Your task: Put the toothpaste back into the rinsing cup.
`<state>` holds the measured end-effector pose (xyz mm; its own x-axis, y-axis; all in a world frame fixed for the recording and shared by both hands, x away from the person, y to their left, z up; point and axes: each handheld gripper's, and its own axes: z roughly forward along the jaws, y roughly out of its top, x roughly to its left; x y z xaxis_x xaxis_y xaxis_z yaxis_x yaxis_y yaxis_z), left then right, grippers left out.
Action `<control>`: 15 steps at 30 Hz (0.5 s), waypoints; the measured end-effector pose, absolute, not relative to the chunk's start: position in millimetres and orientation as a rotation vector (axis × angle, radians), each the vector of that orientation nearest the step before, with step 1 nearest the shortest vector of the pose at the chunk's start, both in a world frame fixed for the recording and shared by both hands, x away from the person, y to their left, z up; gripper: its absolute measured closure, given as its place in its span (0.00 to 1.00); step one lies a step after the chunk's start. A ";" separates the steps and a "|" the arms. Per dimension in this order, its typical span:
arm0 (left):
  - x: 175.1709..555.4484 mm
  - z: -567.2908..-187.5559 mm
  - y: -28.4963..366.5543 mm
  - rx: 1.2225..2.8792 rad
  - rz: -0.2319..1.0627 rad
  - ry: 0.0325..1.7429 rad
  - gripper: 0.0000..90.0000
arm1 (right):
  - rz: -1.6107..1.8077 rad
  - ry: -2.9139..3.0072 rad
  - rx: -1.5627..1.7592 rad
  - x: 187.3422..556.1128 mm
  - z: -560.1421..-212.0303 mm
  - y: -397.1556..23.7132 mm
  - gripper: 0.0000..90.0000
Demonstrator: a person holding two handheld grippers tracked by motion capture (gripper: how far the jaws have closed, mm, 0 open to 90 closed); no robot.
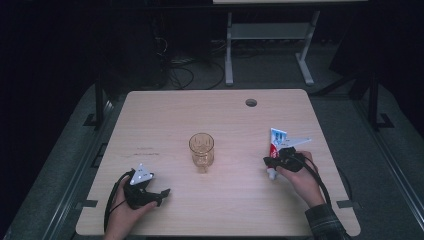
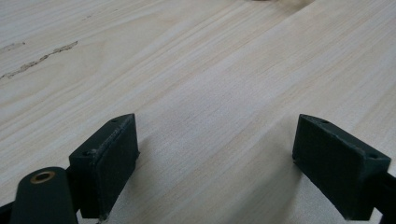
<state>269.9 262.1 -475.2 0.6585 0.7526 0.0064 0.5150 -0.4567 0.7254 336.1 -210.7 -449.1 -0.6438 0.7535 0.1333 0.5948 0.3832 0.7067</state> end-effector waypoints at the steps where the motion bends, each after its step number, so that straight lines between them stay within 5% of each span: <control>1: 269.9 -475.2 262.1 2.160 0.428 0.977 0.15 | 1.109 2.430 1.208 334.3 -449.0 -212.2 1.00; 15: 269.9 -475.4 262.0 2.157 0.429 0.976 0.15 | 1.089 2.410 1.250 316.0 -450.5 -235.4 1.00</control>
<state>269.9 262.0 -475.4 0.6583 0.7527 0.0063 0.5135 -0.4552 0.7274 316.0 -235.4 -450.5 -0.6157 0.7758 0.1380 0.6163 0.3651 0.6978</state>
